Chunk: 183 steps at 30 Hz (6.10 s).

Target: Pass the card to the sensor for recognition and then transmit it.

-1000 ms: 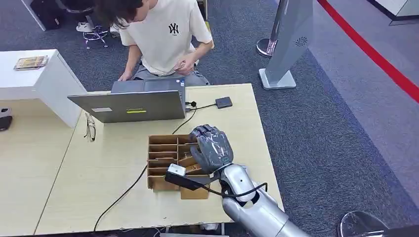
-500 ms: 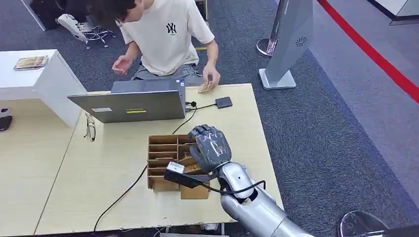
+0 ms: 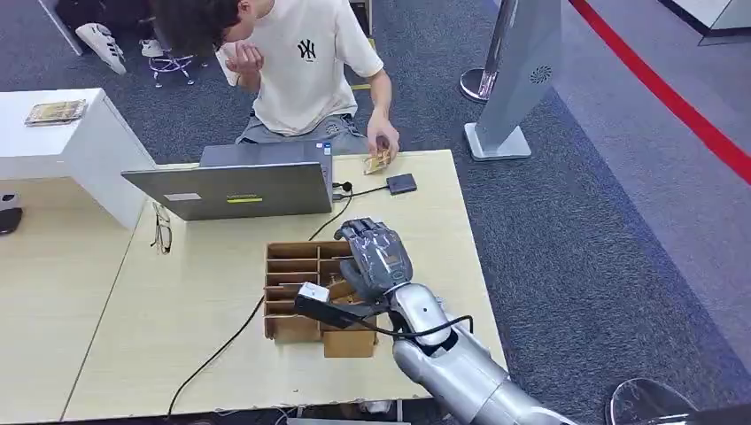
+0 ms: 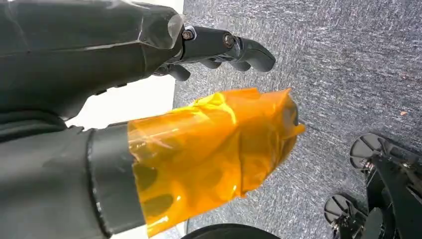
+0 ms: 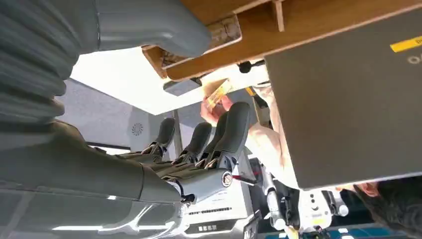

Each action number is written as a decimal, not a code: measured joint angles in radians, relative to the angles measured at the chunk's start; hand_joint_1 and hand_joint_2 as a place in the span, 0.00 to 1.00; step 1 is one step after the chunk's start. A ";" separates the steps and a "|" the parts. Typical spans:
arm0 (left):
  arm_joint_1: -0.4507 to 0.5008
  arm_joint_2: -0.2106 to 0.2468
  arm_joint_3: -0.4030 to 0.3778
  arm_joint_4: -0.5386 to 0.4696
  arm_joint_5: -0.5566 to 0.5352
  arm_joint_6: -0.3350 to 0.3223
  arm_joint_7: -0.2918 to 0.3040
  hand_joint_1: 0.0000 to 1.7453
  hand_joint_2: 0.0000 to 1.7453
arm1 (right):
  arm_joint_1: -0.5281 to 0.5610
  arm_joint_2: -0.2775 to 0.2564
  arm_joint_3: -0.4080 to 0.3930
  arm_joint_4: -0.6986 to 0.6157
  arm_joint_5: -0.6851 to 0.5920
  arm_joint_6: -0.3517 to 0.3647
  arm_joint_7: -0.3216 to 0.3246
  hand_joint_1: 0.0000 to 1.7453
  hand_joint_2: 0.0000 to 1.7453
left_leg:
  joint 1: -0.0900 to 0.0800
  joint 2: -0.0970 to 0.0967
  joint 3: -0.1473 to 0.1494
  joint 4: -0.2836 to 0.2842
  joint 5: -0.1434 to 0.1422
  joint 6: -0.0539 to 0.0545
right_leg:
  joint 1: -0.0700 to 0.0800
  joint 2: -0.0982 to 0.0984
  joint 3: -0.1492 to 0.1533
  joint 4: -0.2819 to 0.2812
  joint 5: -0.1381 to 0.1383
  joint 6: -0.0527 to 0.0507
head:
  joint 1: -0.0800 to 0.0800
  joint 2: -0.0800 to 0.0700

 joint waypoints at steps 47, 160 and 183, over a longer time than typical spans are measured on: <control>-0.001 -0.003 0.000 0.000 0.004 -0.002 0.006 0.00 0.00 | -0.004 0.015 -0.048 0.023 -0.085 -0.007 -0.015 1.00 1.00 | 0.000 0.000 0.001 0.000 0.000 0.000 | 0.000 0.001 0.000 0.000 0.000 0.000 | 0.000 0.000; -0.001 0.012 -0.008 -0.002 -0.052 -0.016 -0.013 0.00 0.00 | -0.212 -0.031 -0.293 0.190 -0.469 -0.011 -0.263 0.00 0.00 | 0.000 -0.001 -0.001 0.001 0.002 0.000 | 0.000 0.000 -0.001 0.001 0.002 0.001 | 0.000 0.000; -0.007 -0.053 0.002 0.023 0.084 0.086 -0.066 0.00 0.00 | 0.391 -0.031 -0.266 -0.547 -1.308 0.336 -0.616 0.00 0.00 | 0.000 -0.001 -0.002 0.001 0.001 0.001 | 0.000 0.000 -0.002 0.000 0.001 0.002 | 0.000 0.000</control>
